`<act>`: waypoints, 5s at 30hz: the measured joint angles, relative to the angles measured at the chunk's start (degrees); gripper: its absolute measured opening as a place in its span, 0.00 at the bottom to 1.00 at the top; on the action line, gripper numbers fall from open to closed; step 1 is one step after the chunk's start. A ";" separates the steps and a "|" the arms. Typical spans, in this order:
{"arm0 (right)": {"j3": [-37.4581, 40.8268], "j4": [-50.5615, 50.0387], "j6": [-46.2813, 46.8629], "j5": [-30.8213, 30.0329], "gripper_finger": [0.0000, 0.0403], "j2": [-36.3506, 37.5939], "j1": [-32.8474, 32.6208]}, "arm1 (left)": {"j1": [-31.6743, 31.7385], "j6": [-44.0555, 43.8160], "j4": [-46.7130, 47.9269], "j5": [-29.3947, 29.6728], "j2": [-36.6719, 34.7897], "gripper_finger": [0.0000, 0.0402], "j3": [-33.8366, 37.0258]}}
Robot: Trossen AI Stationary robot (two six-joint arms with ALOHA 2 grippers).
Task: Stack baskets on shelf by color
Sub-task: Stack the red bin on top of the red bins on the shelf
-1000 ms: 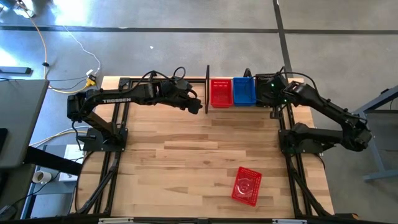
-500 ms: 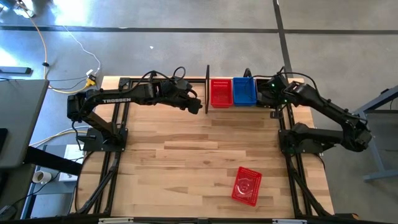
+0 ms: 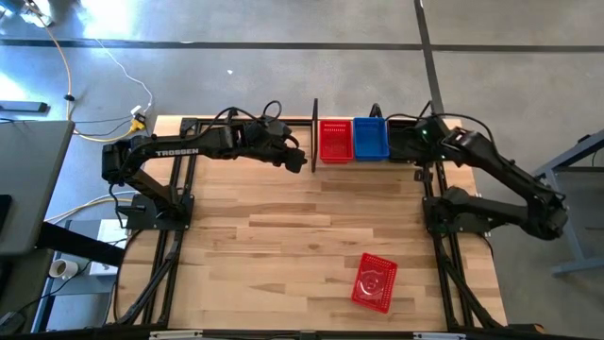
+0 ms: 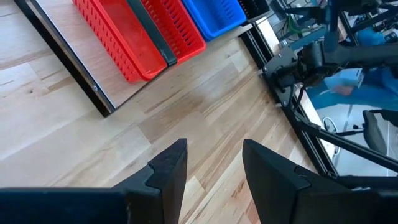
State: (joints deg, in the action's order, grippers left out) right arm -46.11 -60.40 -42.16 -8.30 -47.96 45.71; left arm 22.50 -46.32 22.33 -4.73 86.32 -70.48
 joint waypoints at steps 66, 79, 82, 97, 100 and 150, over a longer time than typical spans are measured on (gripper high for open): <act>-20.81 23.50 117.29 10.24 0.09 -33.89 -84.17 | -6.23 20.01 22.88 3.24 0.02 0.36 0.00; -31.71 10.29 114.29 10.96 0.18 -45.10 -85.26 | -6.23 21.06 22.88 3.26 0.02 0.36 0.00; -32.09 10.43 115.71 11.48 0.27 -46.80 -85.45 | -6.23 21.09 22.88 3.26 0.02 0.36 0.00; -32.15 15.53 120.02 16.03 0.36 -55.65 -88.96 | -5.48 21.06 23.67 3.23 0.02 0.36 0.00; -32.15 16.13 121.46 15.82 0.34 -56.45 -89.80 | -5.20 21.07 24.06 3.26 0.02 0.36 0.00; -32.20 12.37 105.77 -2.78 0.00 -49.21 -85.85 | 1.14 24.65 24.13 0.00 0.02 0.36 0.00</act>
State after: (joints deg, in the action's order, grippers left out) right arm -78.30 -48.03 63.61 -11.08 -97.17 -40.14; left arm 23.64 -21.67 46.46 -4.73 86.35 -70.48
